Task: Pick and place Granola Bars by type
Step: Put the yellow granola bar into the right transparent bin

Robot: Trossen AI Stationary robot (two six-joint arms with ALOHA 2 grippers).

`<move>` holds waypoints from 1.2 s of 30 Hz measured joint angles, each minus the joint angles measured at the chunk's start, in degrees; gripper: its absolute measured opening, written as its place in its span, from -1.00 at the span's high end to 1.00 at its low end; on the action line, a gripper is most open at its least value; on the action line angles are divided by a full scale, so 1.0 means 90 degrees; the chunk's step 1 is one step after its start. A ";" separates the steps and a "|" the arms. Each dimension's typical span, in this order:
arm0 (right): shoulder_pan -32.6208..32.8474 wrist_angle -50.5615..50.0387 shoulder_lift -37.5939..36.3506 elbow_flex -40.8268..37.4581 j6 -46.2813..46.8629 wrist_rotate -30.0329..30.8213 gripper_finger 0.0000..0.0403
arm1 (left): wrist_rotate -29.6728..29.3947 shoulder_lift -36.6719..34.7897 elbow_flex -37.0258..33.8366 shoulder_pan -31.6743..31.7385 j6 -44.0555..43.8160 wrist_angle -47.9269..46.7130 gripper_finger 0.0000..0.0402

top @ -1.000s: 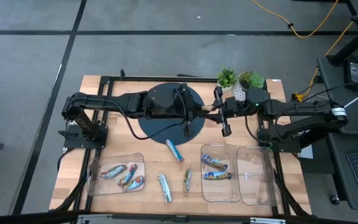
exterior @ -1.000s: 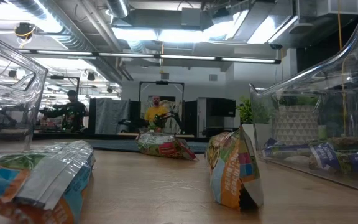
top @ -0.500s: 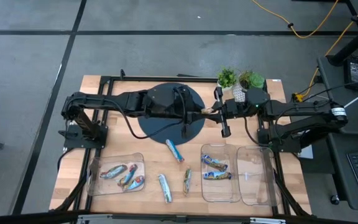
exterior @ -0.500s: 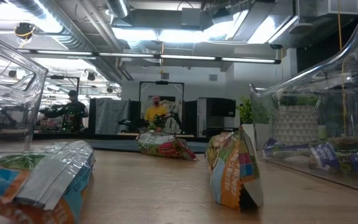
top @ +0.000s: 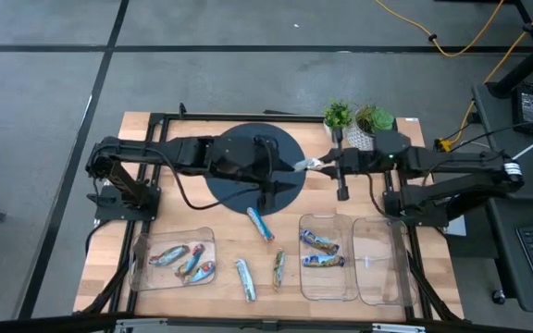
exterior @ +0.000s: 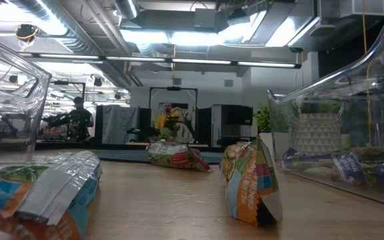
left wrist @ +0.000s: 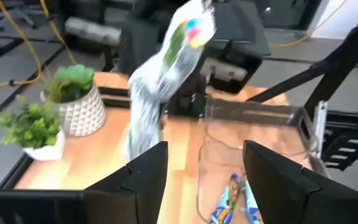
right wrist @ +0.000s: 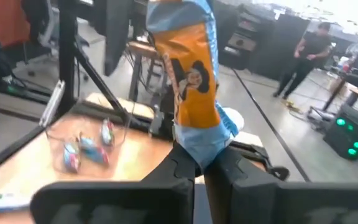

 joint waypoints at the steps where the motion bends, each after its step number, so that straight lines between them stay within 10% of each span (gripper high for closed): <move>1: 0.0003 -0.0175 -0.0114 0.0000 -0.0030 0.0072 0.92 | -0.0027 0.0001 0.0000 0.0003 -0.0027 -0.0047 0.00; 19: 0.0380 -0.3958 -0.2101 -0.0002 0.0922 0.0593 0.92 | -0.0675 -0.0004 0.0000 0.0167 -0.0163 -0.1074 0.02; 36: 0.2721 -0.8171 -0.1913 0.0664 0.4505 0.0516 0.92 | -0.0646 -0.0002 0.0000 0.0294 0.0242 -0.1346 0.06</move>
